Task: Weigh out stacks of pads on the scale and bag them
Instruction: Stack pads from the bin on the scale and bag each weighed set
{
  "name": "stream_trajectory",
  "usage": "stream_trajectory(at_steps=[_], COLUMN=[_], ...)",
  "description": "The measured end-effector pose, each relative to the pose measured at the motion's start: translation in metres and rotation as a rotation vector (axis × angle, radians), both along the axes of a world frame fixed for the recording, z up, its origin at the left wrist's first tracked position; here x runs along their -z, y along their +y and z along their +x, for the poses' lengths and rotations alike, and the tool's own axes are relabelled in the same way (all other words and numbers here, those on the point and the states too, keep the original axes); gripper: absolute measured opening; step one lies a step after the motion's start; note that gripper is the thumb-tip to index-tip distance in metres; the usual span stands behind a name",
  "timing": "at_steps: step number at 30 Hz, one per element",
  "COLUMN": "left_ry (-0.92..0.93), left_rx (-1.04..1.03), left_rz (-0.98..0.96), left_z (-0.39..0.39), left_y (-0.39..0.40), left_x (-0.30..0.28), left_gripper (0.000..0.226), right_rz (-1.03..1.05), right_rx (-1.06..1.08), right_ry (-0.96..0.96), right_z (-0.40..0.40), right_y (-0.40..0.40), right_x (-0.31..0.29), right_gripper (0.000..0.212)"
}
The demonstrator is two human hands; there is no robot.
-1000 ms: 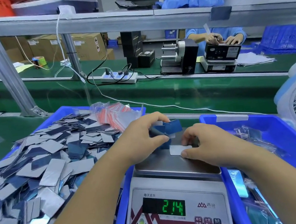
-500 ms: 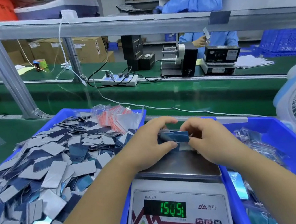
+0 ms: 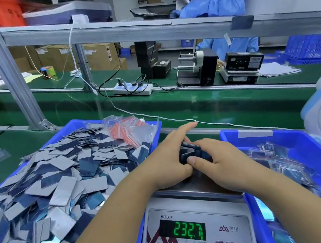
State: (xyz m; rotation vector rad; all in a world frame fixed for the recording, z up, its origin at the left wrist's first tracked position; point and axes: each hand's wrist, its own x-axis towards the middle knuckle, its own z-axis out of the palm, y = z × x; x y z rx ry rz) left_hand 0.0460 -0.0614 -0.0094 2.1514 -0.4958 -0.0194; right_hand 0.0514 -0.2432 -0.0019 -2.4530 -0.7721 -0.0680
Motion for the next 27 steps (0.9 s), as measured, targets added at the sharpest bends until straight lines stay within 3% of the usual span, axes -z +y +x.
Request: stream_trajectory(at_steps=[5,11,17,27], left_ry=[0.006,-0.044,-0.019,-0.059], left_rx=[-0.003,-0.083,-0.054,-0.098], left_rz=[0.000,-0.102,0.059,-0.064], left_z=[0.0012,0.0044,0.0023,-0.0013], left_y=[0.0022,0.0014,0.0032,-0.0004], left_x=[0.0000,0.0038,0.0057,0.0013], left_gripper=[0.088,0.079,0.075,0.067], right_rz=[0.089,0.185,0.148,0.267], right_rx=[0.033,0.110,0.110,0.115], right_ry=[-0.007,-0.045,0.000,-0.165], right_z=[0.0013,0.0040,0.0066,0.0030], right_y=[0.0047,-0.0014,-0.0018,0.0006], right_x=[0.0050,0.0054,0.0107,0.0069], right_gripper=[0.004,0.018,0.029,0.022])
